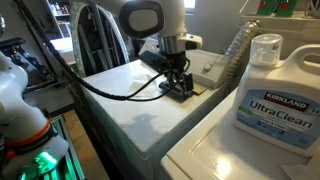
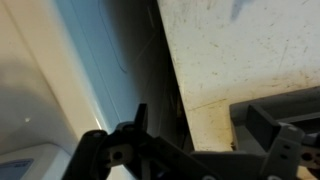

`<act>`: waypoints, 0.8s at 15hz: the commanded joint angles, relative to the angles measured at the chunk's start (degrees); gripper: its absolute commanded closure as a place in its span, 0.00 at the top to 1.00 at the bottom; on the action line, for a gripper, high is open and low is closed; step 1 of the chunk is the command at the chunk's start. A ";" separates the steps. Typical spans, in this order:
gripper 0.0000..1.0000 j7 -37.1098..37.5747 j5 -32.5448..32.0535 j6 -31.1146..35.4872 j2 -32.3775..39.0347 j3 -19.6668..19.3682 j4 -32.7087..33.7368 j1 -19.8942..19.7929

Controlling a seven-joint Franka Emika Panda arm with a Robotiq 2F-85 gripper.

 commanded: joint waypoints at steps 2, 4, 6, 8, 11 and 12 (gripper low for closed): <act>1.00 0.35 7.21 3.65 10.70 1.21 7.15 -3.18; 1.00 0.34 11.65 3.64 14.15 2.48 10.25 -4.46; 1.00 1.14 14.81 2.68 17.16 3.95 13.40 -5.43; 1.00 1.52 16.88 2.23 19.61 5.44 16.10 -6.25; 1.00 1.90 14.85 3.60 18.56 5.99 14.68 -6.08; 1.00 2.10 14.91 3.59 19.06 6.11 15.19 -6.14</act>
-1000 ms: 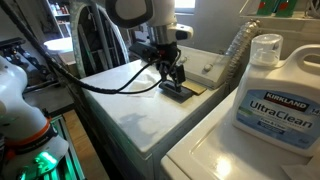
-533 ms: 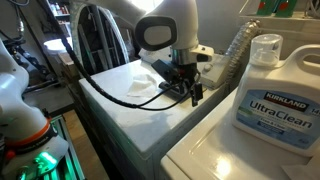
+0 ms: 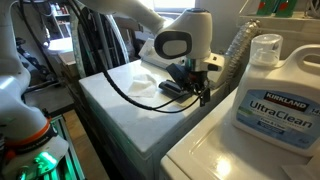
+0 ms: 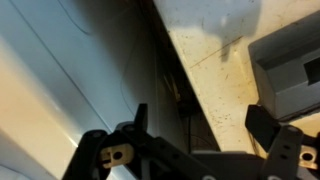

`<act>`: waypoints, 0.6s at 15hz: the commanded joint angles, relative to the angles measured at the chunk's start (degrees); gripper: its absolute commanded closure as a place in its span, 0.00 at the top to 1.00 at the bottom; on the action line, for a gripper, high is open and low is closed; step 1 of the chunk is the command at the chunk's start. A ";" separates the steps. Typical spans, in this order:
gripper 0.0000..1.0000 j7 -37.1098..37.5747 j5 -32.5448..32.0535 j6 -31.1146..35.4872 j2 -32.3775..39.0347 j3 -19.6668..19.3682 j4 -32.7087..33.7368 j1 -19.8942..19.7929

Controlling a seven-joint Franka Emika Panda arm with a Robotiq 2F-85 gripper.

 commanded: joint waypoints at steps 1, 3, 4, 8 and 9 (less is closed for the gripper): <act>1.00 0.52 -0.69 -0.09 0.06 1.48 0.28 -1.42; 1.00 -2.63 3.77 -1.35 0.49 3.46 0.37 -3.03; 1.00 -3.15 7.44 -2.58 1.52 4.75 1.53 -4.23; 1.00 -5.27 16.78 -4.71 3.65 7.20 3.95 -6.99; 1.00 -6.41 19.54 -5.02 4.30 7.88 4.79 -7.87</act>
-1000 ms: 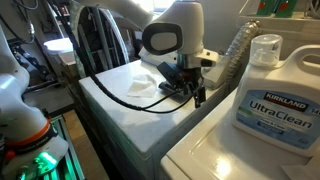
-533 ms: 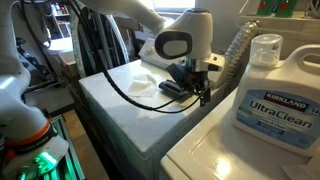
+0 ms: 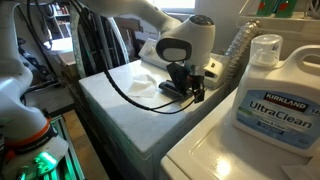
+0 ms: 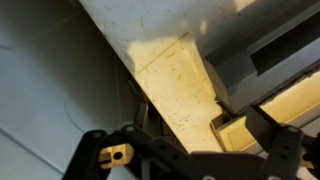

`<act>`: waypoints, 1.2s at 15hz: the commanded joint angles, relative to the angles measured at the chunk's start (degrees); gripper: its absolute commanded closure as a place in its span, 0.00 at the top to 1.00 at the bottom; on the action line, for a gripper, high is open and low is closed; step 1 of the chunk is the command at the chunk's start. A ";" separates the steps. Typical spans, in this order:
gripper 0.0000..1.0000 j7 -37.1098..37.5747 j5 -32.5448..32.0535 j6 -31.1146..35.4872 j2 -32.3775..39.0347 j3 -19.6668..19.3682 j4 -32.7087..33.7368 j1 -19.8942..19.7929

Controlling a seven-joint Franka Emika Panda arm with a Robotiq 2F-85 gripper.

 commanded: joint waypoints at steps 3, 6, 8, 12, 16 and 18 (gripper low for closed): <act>1.00 -6.10 13.64 -3.83 4.96 3.74 6.46 -5.49; 1.00 -5.76 16.59 -7.28 7.81 3.79 9.91 -5.77; 1.00 -5.13 17.07 -9.47 9.72 3.76 12.35 -5.54; 1.00 -4.93 16.98 -12.04 13.05 4.44 17.11 -5.21; 1.00 -5.30 16.64 -14.43 16.14 5.77 20.99 -5.11; 1.00 -4.74 16.05 -15.73 17.51 6.01 22.49 -4.93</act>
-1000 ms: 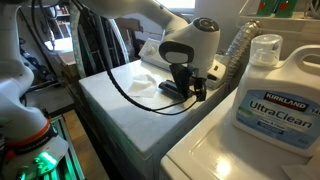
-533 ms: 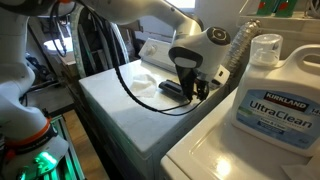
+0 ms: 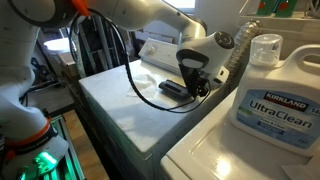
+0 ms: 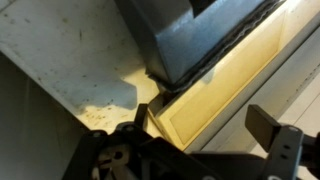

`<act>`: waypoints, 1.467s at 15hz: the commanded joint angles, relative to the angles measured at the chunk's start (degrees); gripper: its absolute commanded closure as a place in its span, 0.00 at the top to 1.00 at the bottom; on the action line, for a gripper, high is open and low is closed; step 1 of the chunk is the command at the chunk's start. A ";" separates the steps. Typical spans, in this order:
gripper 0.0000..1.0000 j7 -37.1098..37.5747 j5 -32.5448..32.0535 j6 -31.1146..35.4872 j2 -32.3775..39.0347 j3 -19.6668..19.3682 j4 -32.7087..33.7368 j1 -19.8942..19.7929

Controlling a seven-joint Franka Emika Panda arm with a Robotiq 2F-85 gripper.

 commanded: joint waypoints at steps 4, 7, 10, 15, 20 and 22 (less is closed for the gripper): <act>1.00 0.37 0.21 -3.88 5.36 0.74 5.82 -0.82; 1.00 -0.85 1.29 -4.63 6.02 1.52 6.96 -1.33; 1.00 -1.97 2.14 -4.70 6.31 2.38 7.59 -1.57; 1.00 -7.49 3.84 -3.36 6.37 3.63 7.89 -2.13; 1.00 -23.22 2.65 -5.50 6.36 4.24 9.09 -2.47; 1.00 -28.08 0.96 -6.67 6.42 3.73 9.76 -1.83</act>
